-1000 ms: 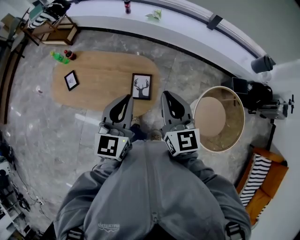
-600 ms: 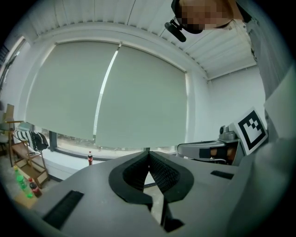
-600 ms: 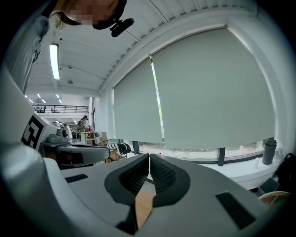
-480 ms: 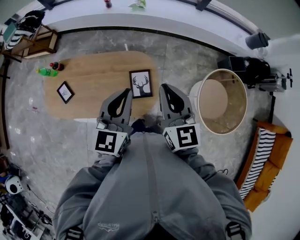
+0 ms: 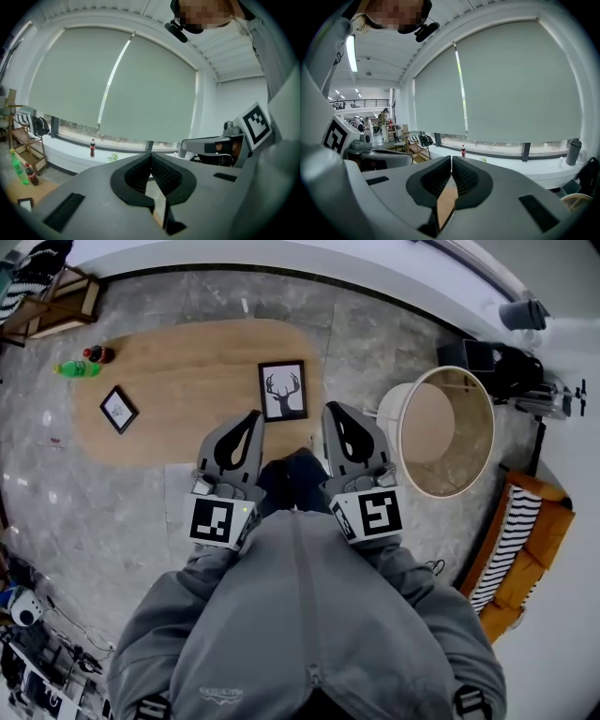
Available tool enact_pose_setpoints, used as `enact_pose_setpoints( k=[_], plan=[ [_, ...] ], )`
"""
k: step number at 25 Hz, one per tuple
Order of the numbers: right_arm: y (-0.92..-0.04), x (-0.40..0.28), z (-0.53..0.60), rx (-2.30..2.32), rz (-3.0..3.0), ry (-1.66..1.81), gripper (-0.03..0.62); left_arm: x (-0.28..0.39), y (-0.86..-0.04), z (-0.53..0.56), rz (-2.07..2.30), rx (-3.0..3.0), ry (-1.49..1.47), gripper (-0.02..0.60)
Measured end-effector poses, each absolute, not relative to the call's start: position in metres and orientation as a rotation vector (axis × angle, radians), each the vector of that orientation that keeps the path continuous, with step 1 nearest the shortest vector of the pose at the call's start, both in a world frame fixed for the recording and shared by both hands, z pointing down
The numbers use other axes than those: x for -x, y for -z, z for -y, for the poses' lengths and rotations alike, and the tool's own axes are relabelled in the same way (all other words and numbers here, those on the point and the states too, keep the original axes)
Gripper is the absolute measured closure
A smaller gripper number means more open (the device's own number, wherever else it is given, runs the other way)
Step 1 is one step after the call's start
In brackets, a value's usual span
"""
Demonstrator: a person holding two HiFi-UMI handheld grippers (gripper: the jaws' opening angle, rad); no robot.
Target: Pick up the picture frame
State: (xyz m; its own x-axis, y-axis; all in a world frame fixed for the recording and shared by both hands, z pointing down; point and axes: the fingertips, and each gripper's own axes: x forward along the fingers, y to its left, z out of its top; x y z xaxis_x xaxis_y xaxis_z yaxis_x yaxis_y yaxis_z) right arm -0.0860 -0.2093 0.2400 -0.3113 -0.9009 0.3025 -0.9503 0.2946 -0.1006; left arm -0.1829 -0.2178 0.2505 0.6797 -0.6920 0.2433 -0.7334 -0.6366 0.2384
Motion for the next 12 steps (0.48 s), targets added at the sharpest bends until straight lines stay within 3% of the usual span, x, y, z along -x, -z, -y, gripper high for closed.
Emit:
enact_pose_setpoints(
  k=[12],
  plan=[
    [-0.366,0.081,0.269,-1.577,2.385,-0.451,0.562,0.175,-0.362,0.277,1.179,-2.530,-0.246,0.565]
  ],
)
